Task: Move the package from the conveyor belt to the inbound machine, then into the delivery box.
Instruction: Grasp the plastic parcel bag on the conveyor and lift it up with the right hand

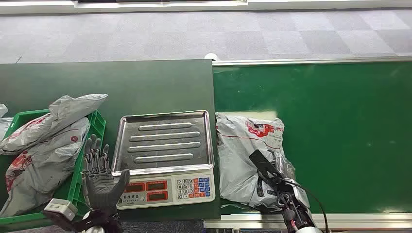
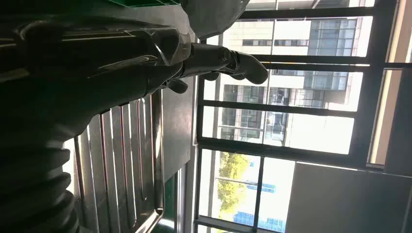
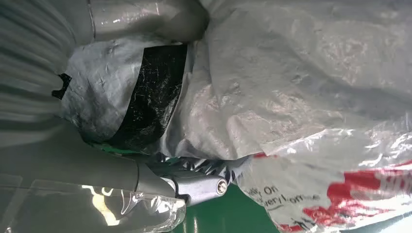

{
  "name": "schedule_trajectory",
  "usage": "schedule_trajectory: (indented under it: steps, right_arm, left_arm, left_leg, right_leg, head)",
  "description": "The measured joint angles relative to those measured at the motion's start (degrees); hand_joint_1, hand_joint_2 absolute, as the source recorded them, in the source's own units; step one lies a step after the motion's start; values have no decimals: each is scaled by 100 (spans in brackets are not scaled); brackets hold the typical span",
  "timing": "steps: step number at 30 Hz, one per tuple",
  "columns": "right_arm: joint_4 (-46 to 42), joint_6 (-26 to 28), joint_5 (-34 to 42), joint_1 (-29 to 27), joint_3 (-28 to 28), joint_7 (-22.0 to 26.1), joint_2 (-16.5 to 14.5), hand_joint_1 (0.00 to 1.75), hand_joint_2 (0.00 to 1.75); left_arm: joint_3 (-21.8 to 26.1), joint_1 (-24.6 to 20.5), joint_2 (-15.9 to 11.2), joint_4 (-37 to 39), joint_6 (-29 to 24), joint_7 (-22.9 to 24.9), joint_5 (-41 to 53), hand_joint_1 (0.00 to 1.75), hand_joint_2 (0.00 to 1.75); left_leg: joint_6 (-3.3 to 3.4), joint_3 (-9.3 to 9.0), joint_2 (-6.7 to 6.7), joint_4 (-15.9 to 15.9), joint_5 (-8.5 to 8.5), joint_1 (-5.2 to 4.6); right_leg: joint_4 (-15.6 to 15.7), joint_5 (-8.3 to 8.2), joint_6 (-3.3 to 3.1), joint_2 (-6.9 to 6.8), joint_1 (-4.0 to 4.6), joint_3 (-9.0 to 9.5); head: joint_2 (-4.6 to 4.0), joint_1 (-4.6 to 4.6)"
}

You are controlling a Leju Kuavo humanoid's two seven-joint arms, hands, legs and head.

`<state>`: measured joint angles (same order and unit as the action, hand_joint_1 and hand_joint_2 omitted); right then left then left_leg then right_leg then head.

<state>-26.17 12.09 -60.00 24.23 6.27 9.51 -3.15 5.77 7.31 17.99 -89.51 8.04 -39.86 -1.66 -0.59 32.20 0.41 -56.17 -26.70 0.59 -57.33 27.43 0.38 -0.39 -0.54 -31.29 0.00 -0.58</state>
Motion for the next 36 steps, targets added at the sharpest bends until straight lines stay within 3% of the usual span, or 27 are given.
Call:
schedule_trajectory:
  steps: [4,10,17,24,36]
  right_arm:
    - [-11,157,424,13,190,279,4,175,175]
    - [-490,289,1877,-177,958,1390,-14,175,175]
    - [-2062,-310,3721,-786,1745,2678,-268,175,175]
    - [-3613,-871,4710,-1436,2032,2715,-531,175,175]
    - [-4023,-959,4692,-1443,1765,2936,-712,175,175]
  left_arm:
    - [31,86,1,-104,1,1,40,0,175]
    - [83,233,11,-288,-74,1,67,0,175]
    - [131,274,25,-377,-27,1,72,0,175]
    - [183,281,61,-425,11,0,104,0,175]
    - [201,278,90,-454,15,0,124,0,175]
  left_leg:
    - [0,1,-4,0,1,0]
    - [0,23,-11,-1,1,0]
    - [-1,39,-14,0,0,0]
    - [-1,44,-2,2,-1,0]
    - [0,40,-2,1,1,0]
  right_leg:
    - [0,-1,0,-2,0,0]
    - [-1,0,1,-12,0,-18]
    - [-1,0,0,-11,0,-38]
    - [-1,1,0,-5,1,-42]
    - [-1,-1,0,-4,1,-41]
  head:
    - [0,-2]
    - [0,-1]
    - [0,-2]
    - [0,-1]
    - [0,-1]
